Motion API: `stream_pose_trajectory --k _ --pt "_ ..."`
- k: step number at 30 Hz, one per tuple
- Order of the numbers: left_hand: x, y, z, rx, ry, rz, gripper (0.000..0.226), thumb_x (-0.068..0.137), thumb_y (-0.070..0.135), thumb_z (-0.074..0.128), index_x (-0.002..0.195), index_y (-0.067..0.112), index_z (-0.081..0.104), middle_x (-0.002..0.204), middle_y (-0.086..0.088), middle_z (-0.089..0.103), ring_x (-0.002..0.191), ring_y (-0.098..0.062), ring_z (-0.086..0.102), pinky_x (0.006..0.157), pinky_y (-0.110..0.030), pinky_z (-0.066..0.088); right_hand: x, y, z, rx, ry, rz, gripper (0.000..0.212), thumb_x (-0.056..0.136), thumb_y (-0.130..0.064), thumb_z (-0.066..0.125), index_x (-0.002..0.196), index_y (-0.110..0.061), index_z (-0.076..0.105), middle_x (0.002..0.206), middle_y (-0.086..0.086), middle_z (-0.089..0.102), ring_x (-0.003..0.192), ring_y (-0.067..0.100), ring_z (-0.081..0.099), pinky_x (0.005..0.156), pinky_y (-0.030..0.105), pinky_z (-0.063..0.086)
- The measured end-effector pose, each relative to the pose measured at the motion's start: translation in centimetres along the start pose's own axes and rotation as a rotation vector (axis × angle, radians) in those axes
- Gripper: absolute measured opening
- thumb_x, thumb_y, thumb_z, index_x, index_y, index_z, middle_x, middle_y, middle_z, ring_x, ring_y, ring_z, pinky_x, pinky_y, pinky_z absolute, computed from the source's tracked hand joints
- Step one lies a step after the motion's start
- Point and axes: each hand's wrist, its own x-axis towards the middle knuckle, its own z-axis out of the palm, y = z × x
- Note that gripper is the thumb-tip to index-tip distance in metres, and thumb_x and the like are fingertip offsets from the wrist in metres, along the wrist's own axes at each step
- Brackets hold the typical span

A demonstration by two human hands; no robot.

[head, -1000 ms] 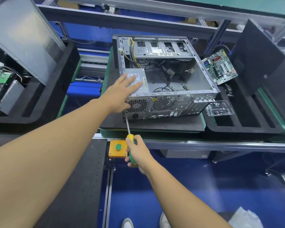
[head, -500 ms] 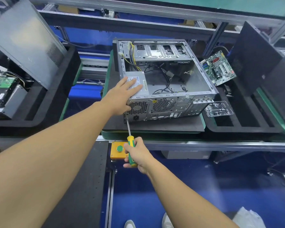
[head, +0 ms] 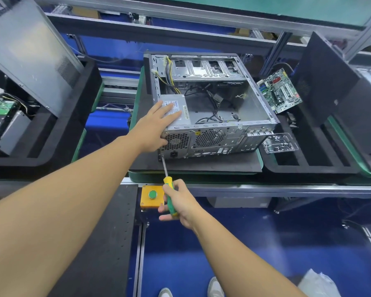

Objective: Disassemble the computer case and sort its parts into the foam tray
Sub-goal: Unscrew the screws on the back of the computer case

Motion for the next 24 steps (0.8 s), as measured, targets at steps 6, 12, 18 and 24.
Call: stream_pose_trajectory --k 6,12,18,24 --pt "0.0 0.2 -0.2 0.046 -0.013 -0.007 0.098 0.086 0.02 0.075 0.158 0.033 0.01 0.167 0.003 0.0 0.153 -0.022 -0.008 0.117 -0.049 0.031 -0.1 -0.6 0.6 0.129 -0.013 0.132 0.033 0.107 -0.036 0.037 0.109 -0.009 0.056 0.088 0.01 0.063 0.063 0.017 0.052 0.047 0.028 0.045" --pt "0.0 0.3 -0.2 0.046 -0.014 -0.01 0.098 0.086 0.02 0.075 0.158 0.035 0.01 0.167 0.004 0.0 0.153 -0.021 -0.008 0.112 -0.047 0.037 -0.4 -0.3 0.4 0.044 -0.013 0.012 0.023 0.102 -0.028 0.056 0.117 -0.014 0.044 0.101 0.011 0.066 0.067 0.017 0.068 0.055 0.032 0.058" --pt "0.0 0.1 -0.2 0.046 -0.013 -0.007 0.099 0.085 0.02 0.076 0.158 0.036 0.01 0.167 0.004 0.001 0.153 -0.021 -0.007 0.111 -0.049 0.039 -0.7 -1.6 0.8 0.127 -0.02 0.147 0.03 0.104 -0.04 0.046 0.113 -0.012 0.051 0.091 0.011 0.059 0.067 0.017 0.049 0.049 0.029 0.042" --pt "0.0 0.2 -0.2 0.039 -0.008 -0.009 0.098 0.085 0.02 0.076 0.158 0.035 0.011 0.167 0.004 0.001 0.153 -0.021 -0.007 0.11 -0.049 0.039 -0.7 -0.7 0.5 0.045 0.007 0.063 0.016 0.106 -0.023 0.045 0.118 -0.012 0.046 0.092 0.009 0.069 0.07 0.017 0.062 0.055 0.029 0.052"
